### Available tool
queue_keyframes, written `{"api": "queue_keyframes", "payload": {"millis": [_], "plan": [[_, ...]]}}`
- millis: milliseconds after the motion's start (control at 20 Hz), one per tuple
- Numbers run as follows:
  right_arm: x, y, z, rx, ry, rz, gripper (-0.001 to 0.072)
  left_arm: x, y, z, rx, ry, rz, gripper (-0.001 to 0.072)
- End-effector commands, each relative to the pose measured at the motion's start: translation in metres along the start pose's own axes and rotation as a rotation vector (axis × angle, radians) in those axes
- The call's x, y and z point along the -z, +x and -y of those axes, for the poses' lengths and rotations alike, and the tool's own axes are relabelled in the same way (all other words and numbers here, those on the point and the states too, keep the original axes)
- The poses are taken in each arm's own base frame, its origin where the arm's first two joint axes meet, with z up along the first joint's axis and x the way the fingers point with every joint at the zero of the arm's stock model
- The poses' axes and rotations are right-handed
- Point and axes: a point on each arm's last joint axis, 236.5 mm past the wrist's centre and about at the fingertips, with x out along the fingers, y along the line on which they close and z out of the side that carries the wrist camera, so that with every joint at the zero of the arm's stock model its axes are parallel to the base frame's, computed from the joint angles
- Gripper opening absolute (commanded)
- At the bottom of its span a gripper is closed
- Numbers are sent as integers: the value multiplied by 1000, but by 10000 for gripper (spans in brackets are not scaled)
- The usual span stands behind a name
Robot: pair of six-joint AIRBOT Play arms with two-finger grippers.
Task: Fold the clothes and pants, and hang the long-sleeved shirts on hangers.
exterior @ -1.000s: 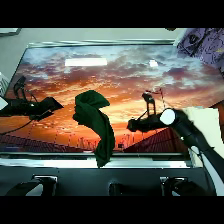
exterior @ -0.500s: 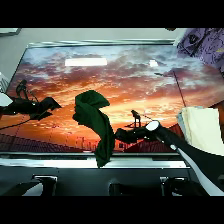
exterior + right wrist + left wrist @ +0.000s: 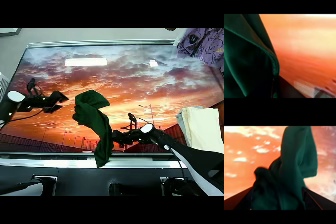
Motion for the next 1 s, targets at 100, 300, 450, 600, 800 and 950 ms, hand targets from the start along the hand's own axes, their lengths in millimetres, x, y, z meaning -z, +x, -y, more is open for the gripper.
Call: {"api": "queue_keyframes", "payload": {"millis": [100,300,450,600,800,950], "plan": [[0,1,-3,-13,15,3,37,-41,69,17,133,-70,-1,686],[-4,0,-2,-9,18,17,37,-29,117,31,156,-32,-128,666],[-12,-4,-5,-7,5,55,37,-11,134,23,150,-39,-209,14],[-24,-18,-11,7,-25,123,36,-28,114,33,176,-17,-179,12],[-64,-74,-55,82,-272,299,35,-96,23,83,217,162,23,11],[-110,-169,-121,194,-519,550,35,-139,-95,134,199,335,250,11]]}}
